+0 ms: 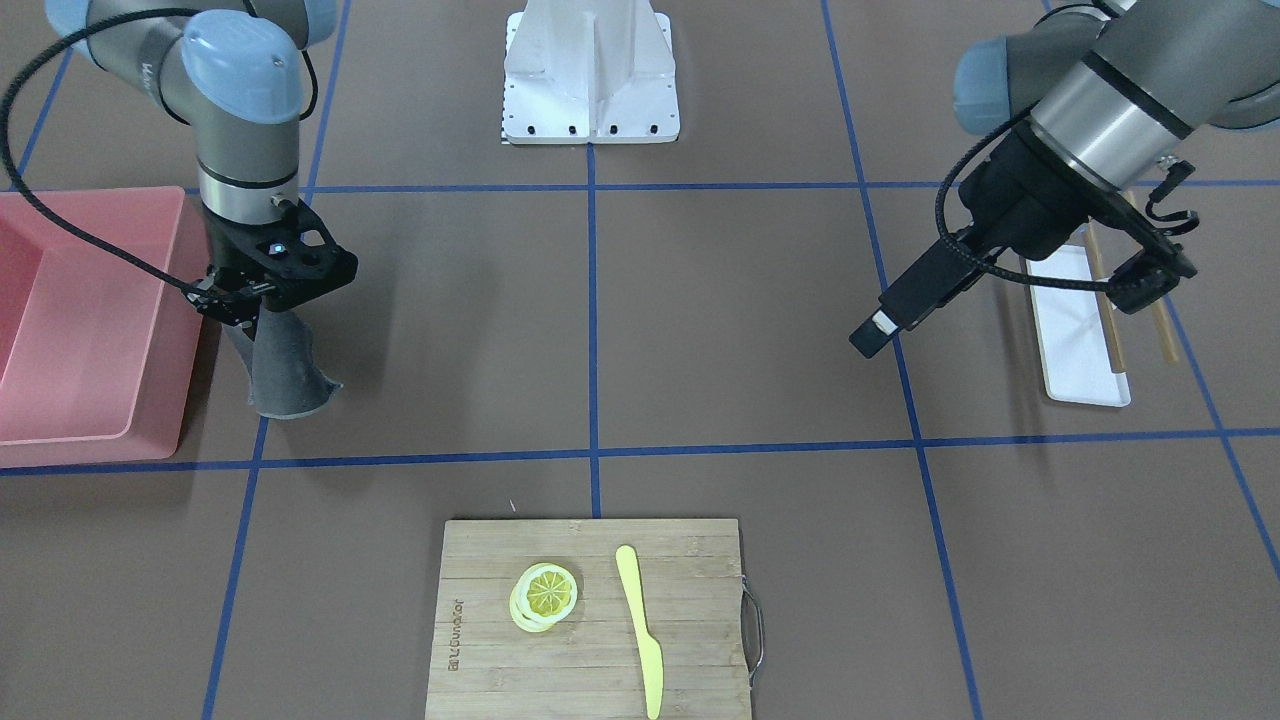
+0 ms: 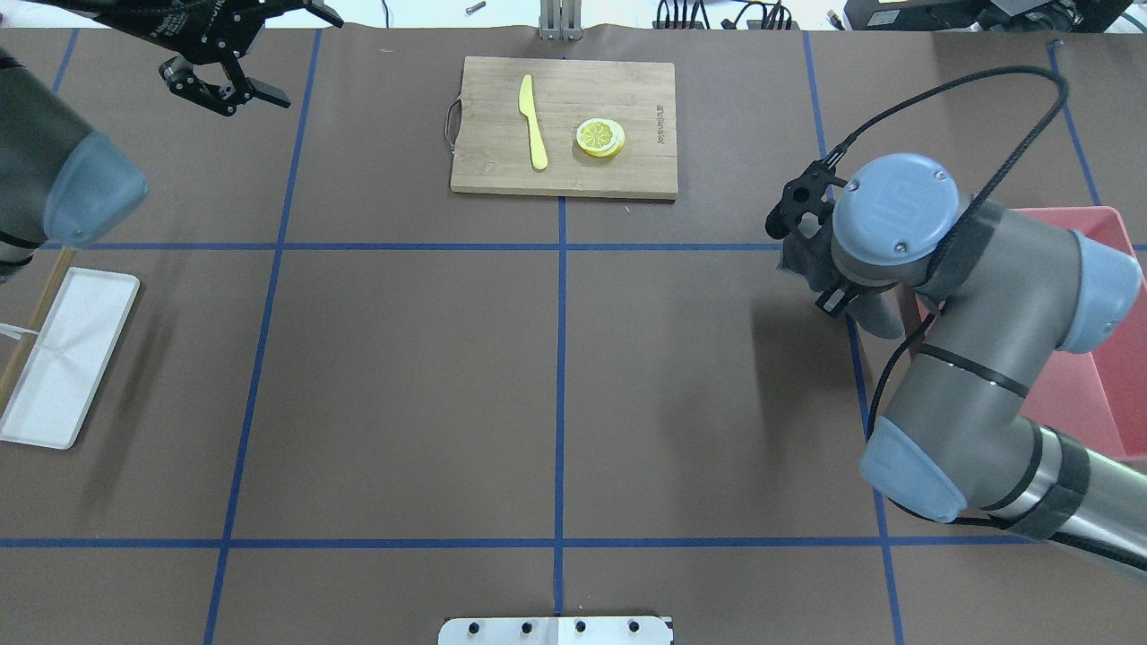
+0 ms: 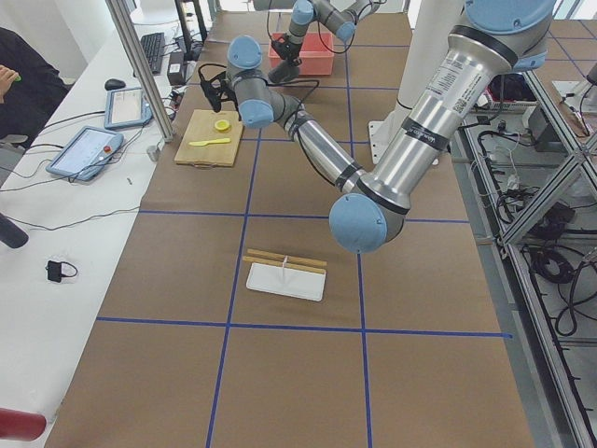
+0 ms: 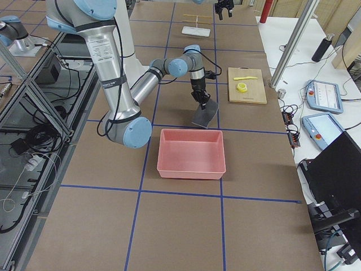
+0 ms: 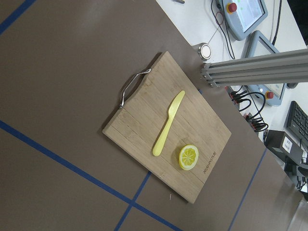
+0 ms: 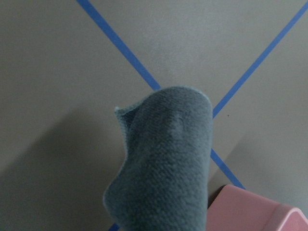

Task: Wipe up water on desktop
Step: 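Lower the cloth onto the table with the right gripper while the left arm withdraws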

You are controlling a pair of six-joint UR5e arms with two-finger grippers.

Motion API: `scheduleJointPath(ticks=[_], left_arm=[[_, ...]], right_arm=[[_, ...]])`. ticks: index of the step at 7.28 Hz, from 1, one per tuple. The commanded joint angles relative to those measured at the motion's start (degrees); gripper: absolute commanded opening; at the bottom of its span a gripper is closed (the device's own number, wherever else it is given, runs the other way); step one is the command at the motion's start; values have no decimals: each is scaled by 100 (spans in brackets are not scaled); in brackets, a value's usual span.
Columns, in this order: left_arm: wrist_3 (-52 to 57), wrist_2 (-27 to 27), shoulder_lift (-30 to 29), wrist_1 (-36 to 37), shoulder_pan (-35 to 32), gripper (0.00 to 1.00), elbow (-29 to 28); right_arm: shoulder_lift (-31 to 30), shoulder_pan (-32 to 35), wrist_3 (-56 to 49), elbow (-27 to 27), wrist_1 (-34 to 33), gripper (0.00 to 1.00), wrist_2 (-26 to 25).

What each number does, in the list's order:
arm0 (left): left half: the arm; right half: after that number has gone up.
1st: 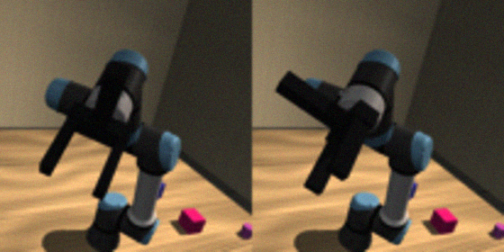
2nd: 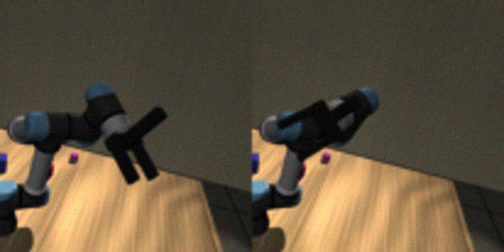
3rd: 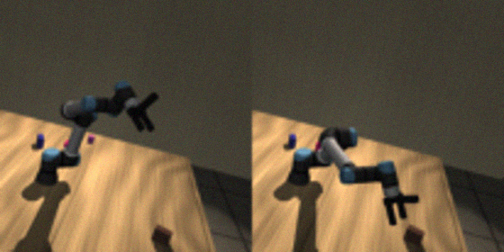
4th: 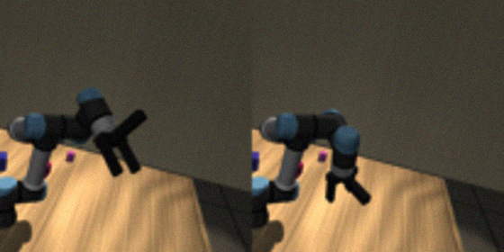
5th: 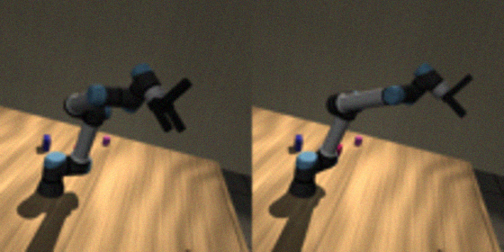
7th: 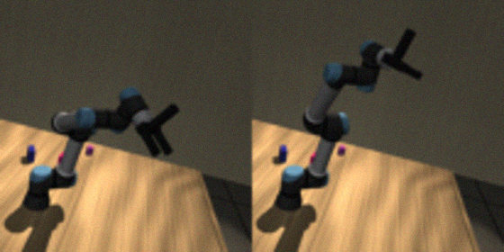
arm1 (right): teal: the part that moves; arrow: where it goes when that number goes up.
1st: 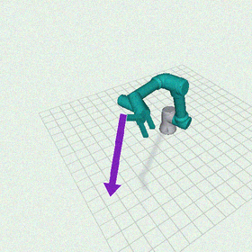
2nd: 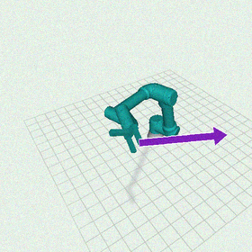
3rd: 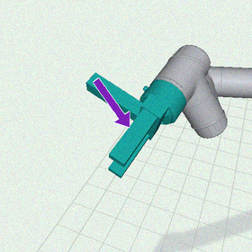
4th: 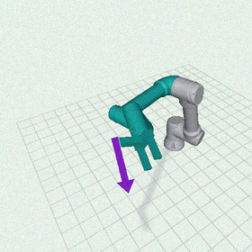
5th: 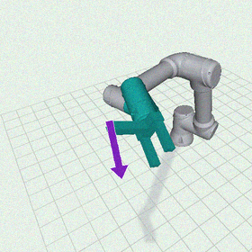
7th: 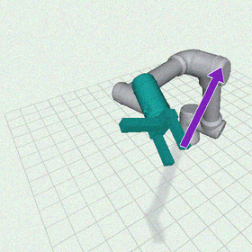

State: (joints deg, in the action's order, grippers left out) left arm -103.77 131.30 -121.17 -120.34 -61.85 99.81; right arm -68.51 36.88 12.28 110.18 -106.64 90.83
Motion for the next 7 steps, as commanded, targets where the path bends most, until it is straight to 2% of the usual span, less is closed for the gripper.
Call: scheduleJointPath(ticks=[1, 3, 5, 6, 7], left_arm=[[76, 36, 24, -7, -64, 99, -15], [215, 27, 224, -147, -72, 99, -32], [428, 27, 419, -385, -116, 99, -50], [436, 27, 419, -385, -151, 99, -50], [471, 53, 410, -359, -247, 99, -50]], right_arm=[[302, -234, -58, -714, -50, 0, -198], [548, -295, -120, -1172, -6, 0, 29], [715, -374, -50, -1174, 47, 0, 249], [760, -400, 20, -1148, 90, 0, 564], [734, -409, 194, -1174, 430, 0, 985]])
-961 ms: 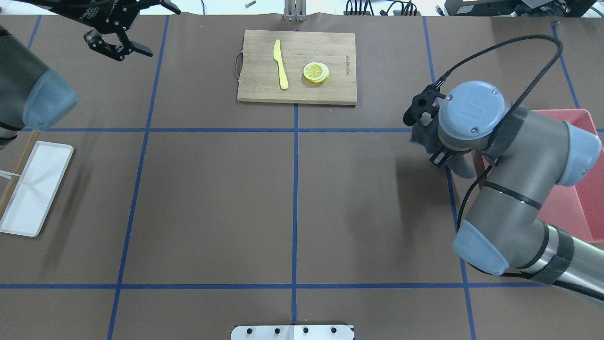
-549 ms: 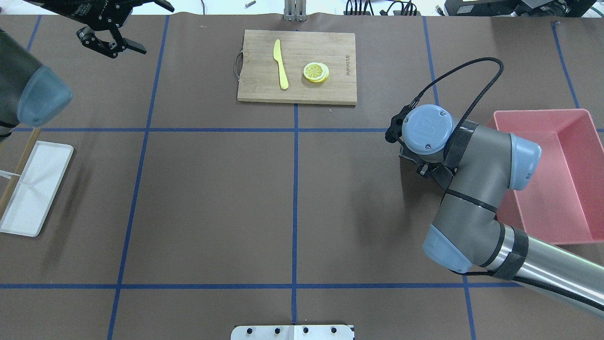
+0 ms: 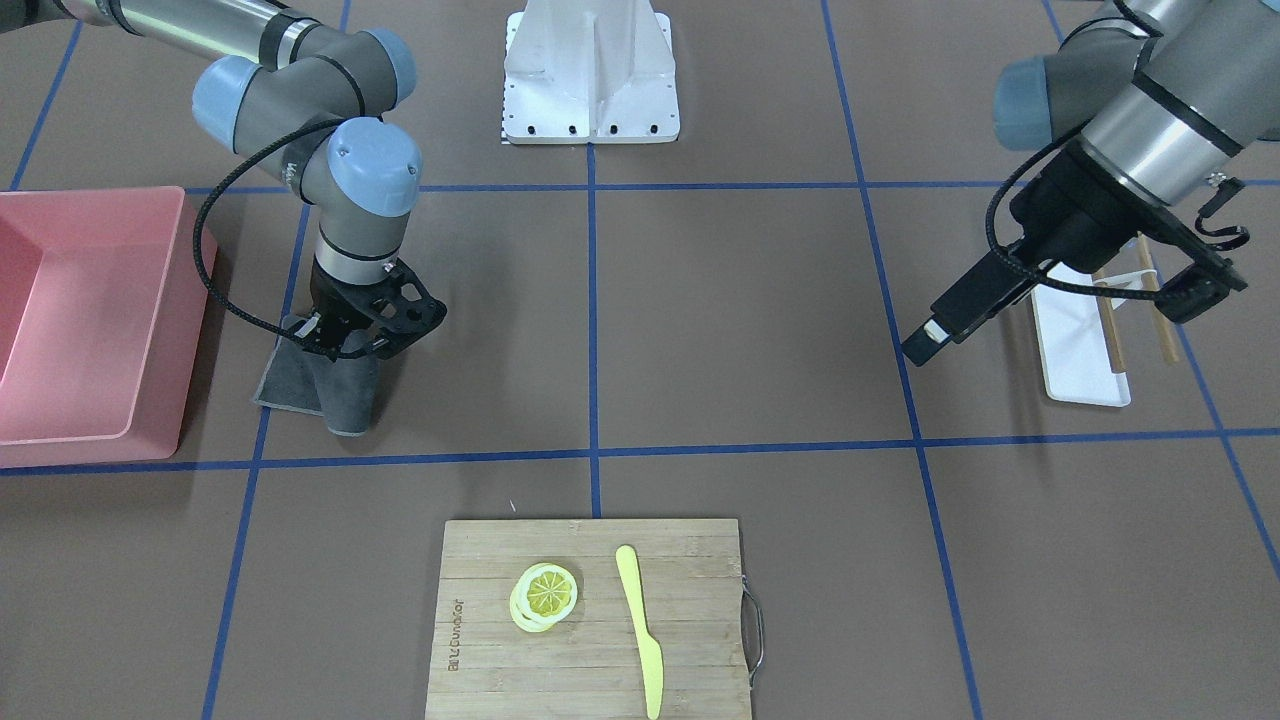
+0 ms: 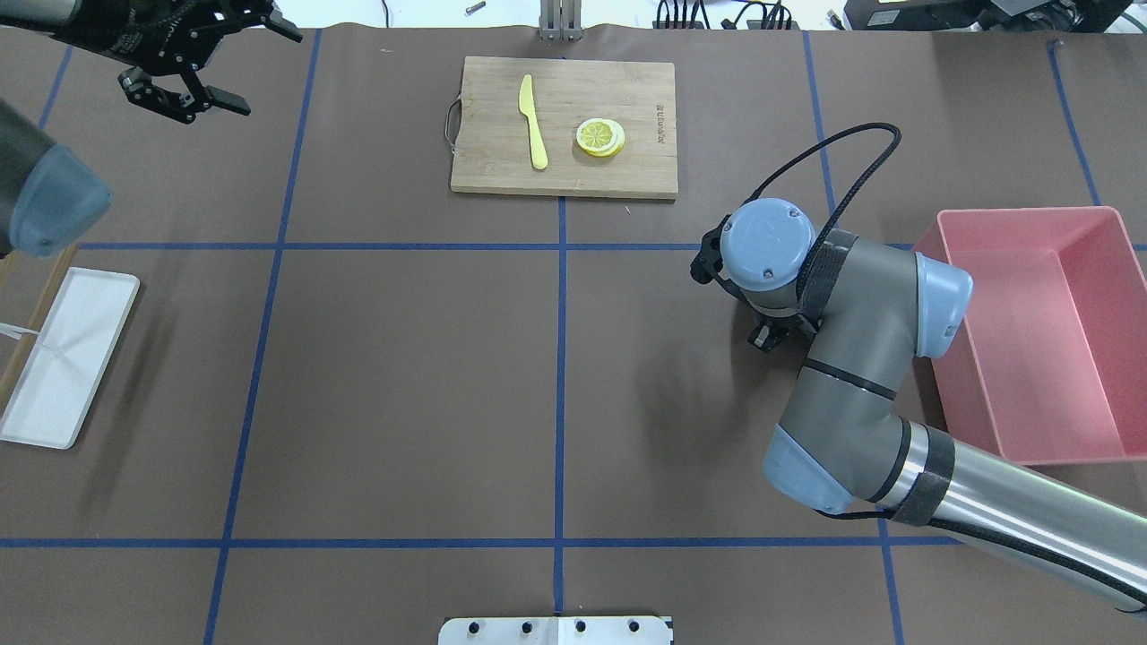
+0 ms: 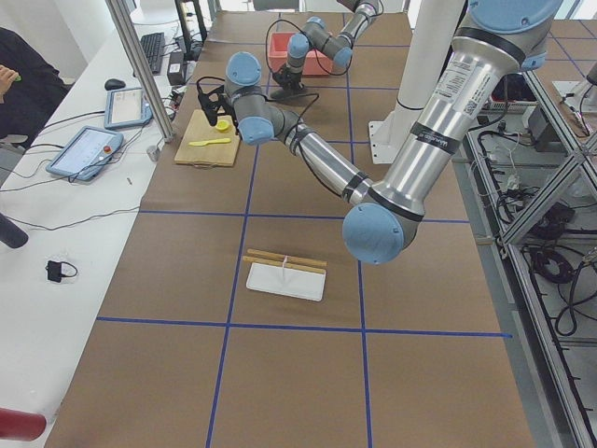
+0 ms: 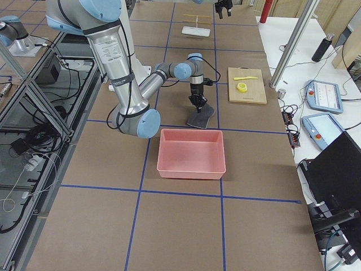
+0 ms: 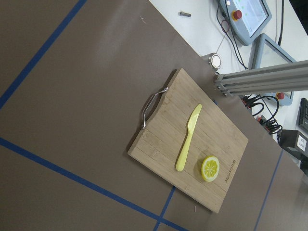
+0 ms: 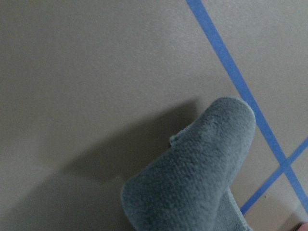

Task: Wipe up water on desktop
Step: 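Lower the cloth onto the table with the right gripper while the left arm withdraws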

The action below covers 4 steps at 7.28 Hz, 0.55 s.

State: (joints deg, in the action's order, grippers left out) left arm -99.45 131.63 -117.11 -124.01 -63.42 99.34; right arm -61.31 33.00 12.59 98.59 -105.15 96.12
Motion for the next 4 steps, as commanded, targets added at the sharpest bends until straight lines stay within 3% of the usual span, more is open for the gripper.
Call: scheduleJointPath(ticks=[1, 4], left_arm=[[127, 38, 4, 44, -161, 99, -20], [137, 38, 4, 44, -214, 99, -73]], right_arm=[[-38, -39, 479, -15, 554, 0, 765], [23, -92, 1119, 3, 906, 0, 1530]])
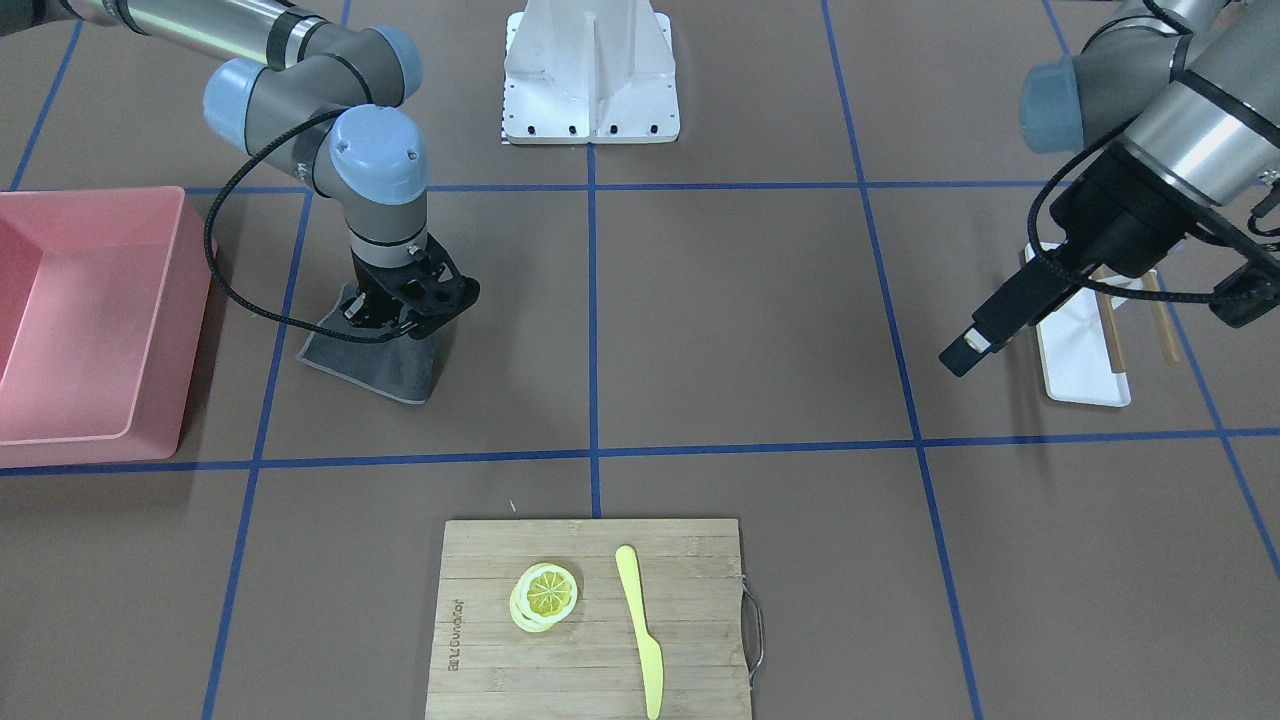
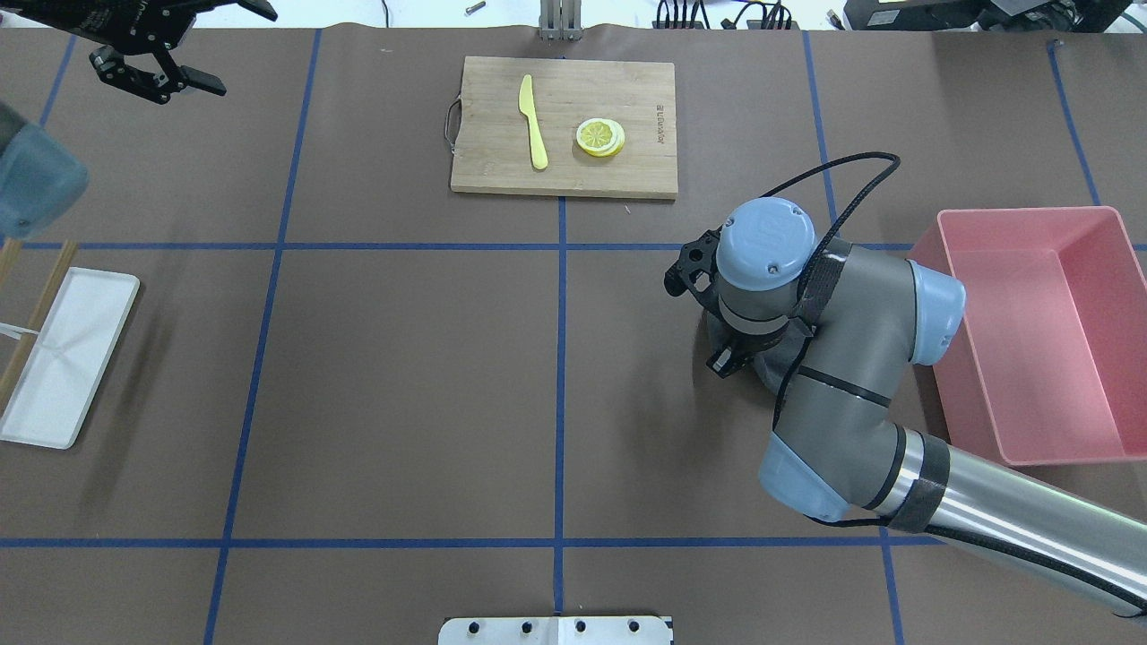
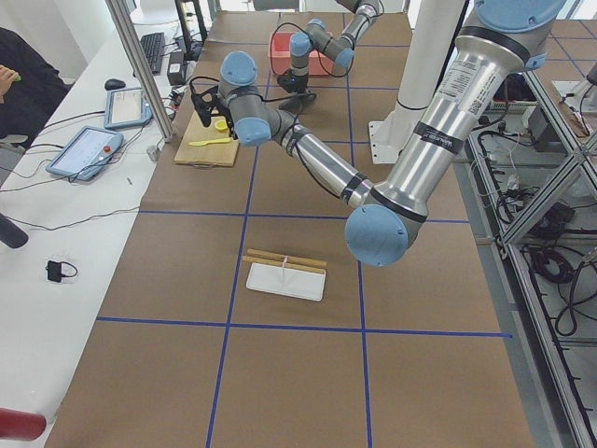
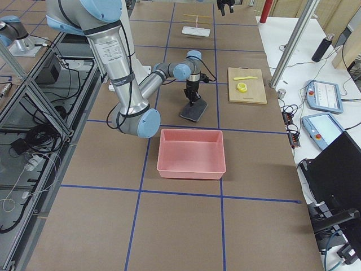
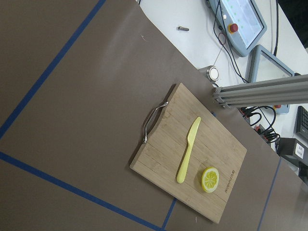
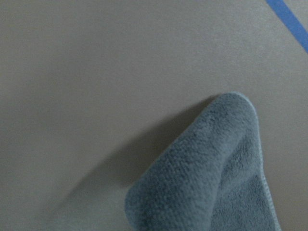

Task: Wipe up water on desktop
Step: 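Drag the cloth across the table with the right gripper toward the pink bin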

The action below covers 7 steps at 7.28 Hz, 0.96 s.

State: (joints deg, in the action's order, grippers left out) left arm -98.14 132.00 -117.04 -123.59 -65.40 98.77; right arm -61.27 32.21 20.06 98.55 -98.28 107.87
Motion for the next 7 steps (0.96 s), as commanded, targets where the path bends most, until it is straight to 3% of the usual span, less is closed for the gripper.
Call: scheduleJointPath(ticks=[1, 4, 5, 7], left_arm=[[5, 1, -3, 2, -8, 99, -16], [286, 1, -12, 2, -16, 99, -86], [287, 1, -12, 11, -16, 99, -95], [330, 1, -12, 2, -16, 99, -113]], right_arm=[[27, -48, 784, -11, 665, 0, 557], [1, -83, 1664, -37, 2052, 0, 1243], [10, -74, 2346, -20, 2650, 0, 1584], [27, -57, 3559, -46, 3994, 0, 1763]])
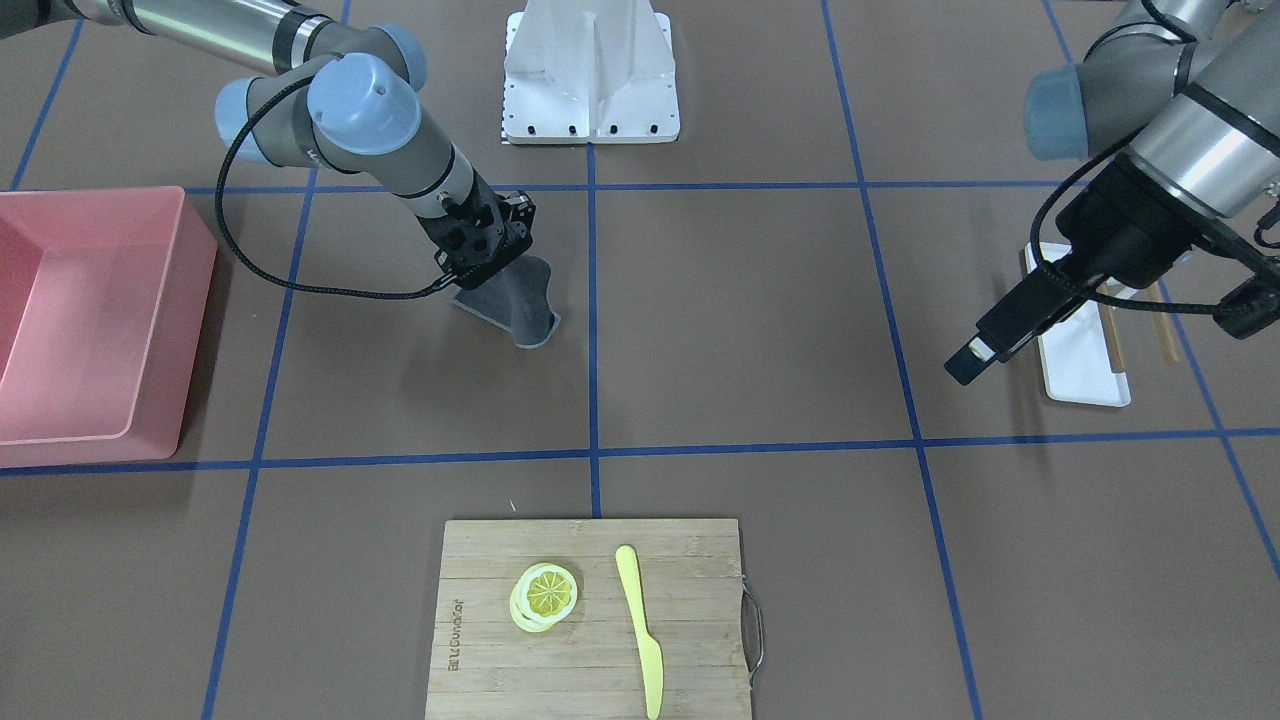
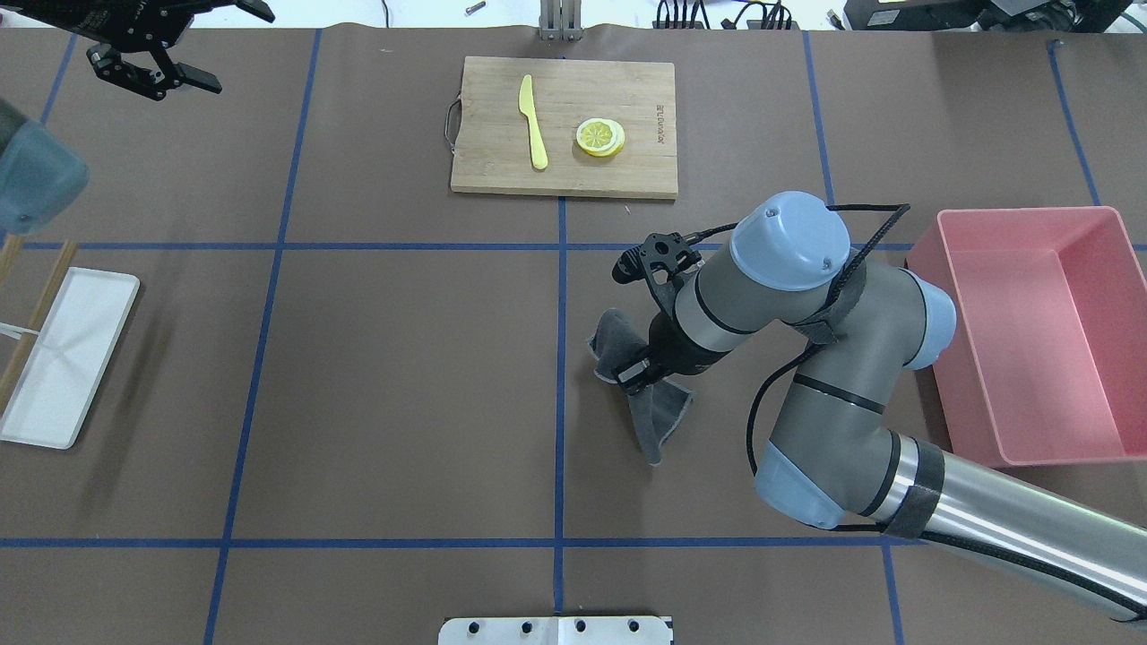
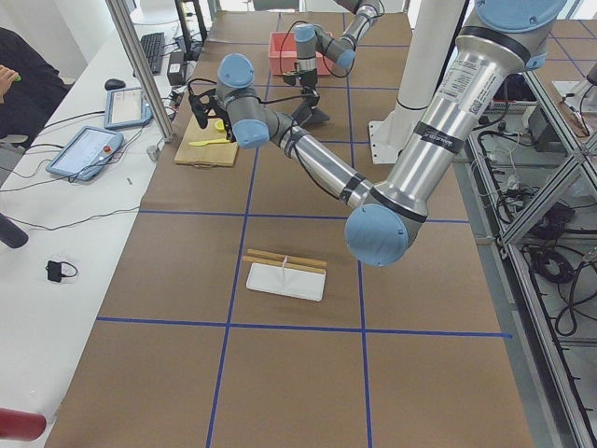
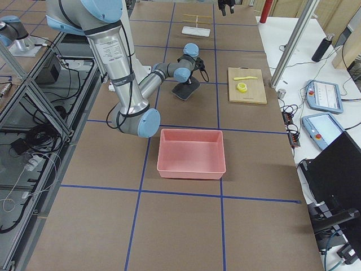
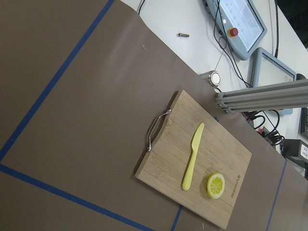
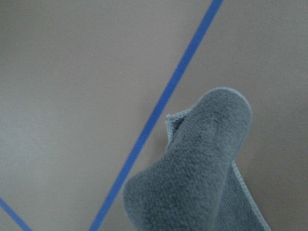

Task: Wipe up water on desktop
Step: 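Drag the cloth across the table with the right gripper toward the pink bin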

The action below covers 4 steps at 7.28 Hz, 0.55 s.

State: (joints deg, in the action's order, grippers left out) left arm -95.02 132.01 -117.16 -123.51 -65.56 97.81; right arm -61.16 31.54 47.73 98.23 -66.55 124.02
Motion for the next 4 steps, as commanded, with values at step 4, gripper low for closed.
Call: scheduleJointPath(ticks=[4], left_arm=[[19, -9, -35, -41, 35, 99, -95]], right_arm=[[-316, 71, 1635, -145, 1768, 0, 220]])
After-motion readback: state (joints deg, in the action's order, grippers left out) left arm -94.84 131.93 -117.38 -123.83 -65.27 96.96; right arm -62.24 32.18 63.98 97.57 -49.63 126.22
